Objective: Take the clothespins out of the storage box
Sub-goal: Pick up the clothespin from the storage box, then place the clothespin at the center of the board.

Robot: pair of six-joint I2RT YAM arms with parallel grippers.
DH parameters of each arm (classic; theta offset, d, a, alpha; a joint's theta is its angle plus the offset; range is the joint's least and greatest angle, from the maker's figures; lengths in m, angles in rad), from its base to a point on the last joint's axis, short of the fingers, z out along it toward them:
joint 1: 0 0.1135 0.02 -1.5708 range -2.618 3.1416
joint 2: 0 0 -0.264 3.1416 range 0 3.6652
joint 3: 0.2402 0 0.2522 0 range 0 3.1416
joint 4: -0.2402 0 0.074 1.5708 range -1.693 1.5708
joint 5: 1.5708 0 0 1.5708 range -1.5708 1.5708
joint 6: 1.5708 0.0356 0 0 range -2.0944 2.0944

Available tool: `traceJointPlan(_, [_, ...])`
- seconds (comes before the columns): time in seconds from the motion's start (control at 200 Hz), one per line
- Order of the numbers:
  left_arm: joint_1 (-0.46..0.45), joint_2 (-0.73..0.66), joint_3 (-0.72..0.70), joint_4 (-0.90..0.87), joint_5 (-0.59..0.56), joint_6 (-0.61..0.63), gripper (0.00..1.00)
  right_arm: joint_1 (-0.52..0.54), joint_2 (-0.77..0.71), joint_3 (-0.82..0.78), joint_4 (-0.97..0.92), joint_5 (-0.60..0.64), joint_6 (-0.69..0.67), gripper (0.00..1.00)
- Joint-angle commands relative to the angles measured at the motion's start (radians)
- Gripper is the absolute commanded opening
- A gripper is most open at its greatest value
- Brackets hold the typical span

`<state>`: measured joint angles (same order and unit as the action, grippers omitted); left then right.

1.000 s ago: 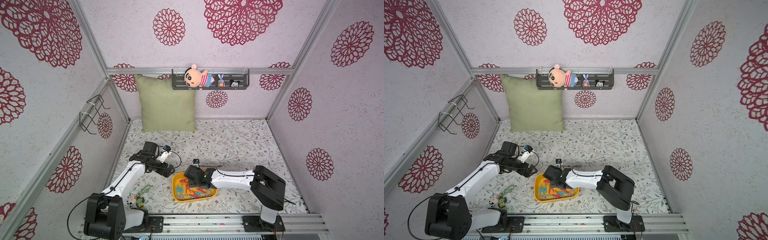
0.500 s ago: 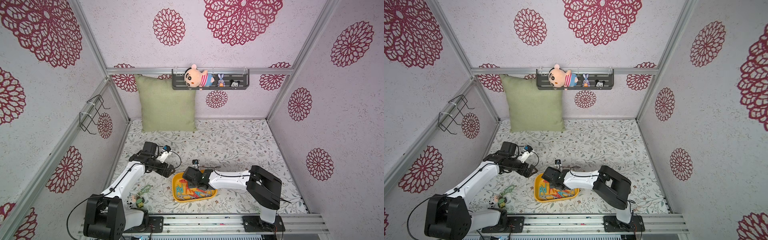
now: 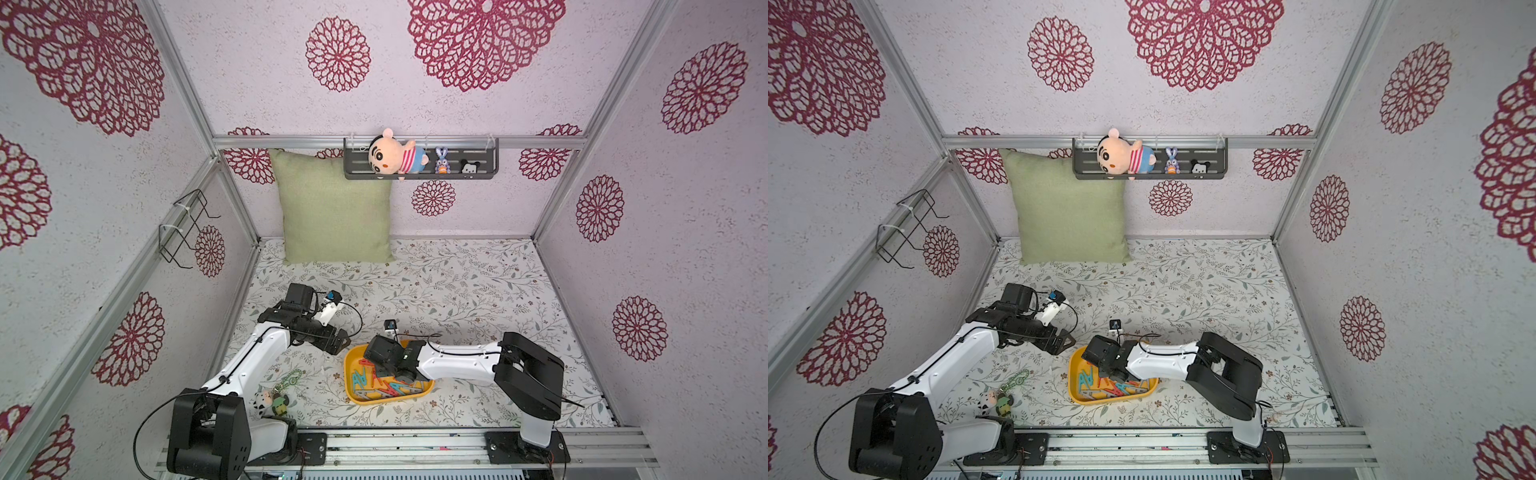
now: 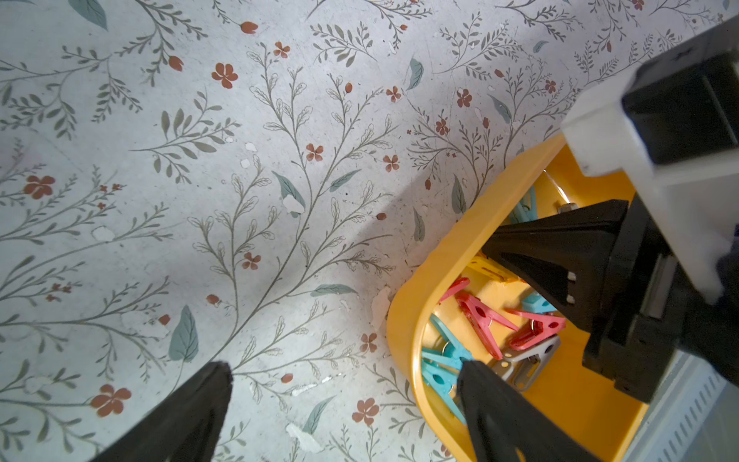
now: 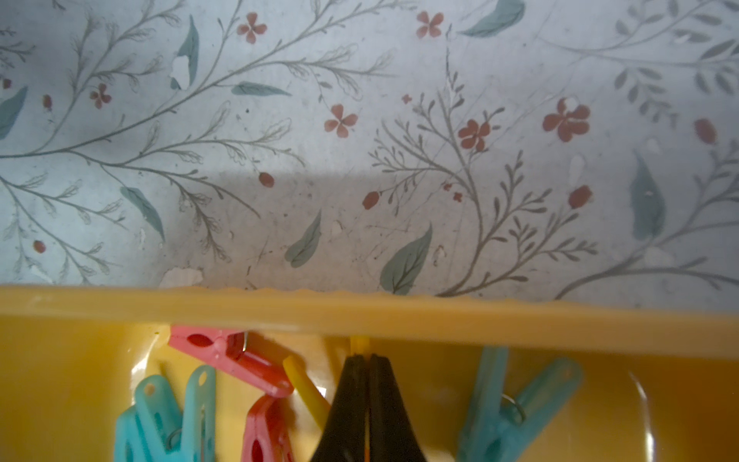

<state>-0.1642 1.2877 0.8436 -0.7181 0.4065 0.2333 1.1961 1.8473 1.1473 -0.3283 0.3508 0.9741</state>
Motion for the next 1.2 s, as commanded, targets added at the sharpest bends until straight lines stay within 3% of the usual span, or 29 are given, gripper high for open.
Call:
traceJointPlan(0.0, [-0.008,-0.006,-0.006,0.019,0.015,-0.002,0.97,0.019,-0.071,0.028,-0.073,0.054,0.009,0.0])
traceJointPlan(0.35, [-0.009,-0.002,-0.005,0.021,0.011,-0.003,0.97,0.028,-0.262,0.028,-0.149,0.092,0.008,0.0])
traceJointPlan(0.585, [-0.009,0.002,-0.003,0.023,0.003,-0.003,0.97,-0.066,-0.363,0.077,-0.272,0.116,-0.051,0.0])
traceJointPlan(0.755, [-0.009,0.001,-0.004,0.025,-0.004,-0.005,0.97,-0.22,-0.426,0.07,-0.322,0.111,-0.135,0.0])
traceJointPlan(0.916, [-0.009,0.001,-0.005,0.025,-0.005,-0.006,0.97,-0.468,-0.429,0.023,-0.276,0.025,-0.273,0.0])
traceJointPlan(1.031, [-0.008,0.004,-0.005,0.027,-0.01,-0.005,0.97,-0.644,-0.36,0.014,-0.215,-0.039,-0.368,0.0])
traceJointPlan(1.196, [-0.011,-0.003,-0.006,0.023,-0.012,-0.005,0.97,-0.797,-0.174,0.106,-0.157,-0.107,-0.47,0.0])
